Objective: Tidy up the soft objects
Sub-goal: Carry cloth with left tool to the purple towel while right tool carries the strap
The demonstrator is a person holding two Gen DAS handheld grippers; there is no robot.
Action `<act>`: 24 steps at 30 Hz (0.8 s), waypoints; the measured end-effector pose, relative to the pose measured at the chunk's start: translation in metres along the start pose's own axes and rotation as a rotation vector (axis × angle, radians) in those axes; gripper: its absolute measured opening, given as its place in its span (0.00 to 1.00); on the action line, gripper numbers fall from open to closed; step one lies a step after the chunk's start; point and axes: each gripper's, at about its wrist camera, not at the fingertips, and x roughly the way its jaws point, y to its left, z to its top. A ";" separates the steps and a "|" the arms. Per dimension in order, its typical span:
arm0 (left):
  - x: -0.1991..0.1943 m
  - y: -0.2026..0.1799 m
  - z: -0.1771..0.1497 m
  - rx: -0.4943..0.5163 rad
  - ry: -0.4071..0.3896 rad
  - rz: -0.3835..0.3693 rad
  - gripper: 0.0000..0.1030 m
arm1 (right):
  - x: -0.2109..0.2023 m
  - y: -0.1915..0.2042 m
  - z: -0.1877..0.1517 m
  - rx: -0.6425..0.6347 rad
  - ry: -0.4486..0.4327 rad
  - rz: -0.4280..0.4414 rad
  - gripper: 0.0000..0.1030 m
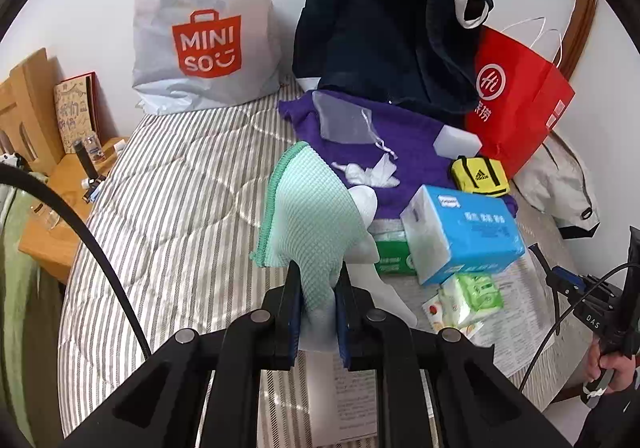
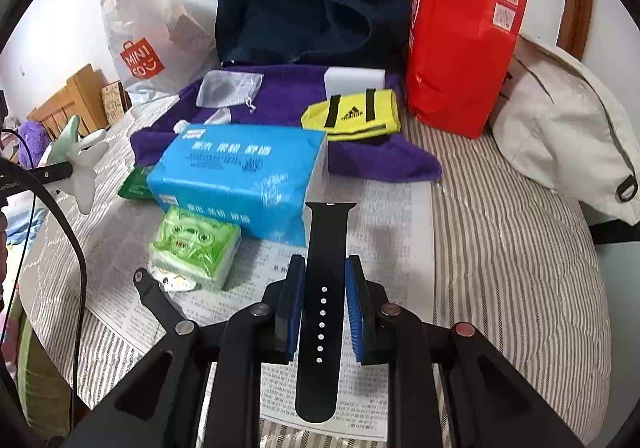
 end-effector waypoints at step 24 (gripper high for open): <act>0.037 -0.021 0.075 0.037 -0.005 -0.023 0.14 | 0.014 0.005 0.084 -0.061 -0.077 0.039 0.19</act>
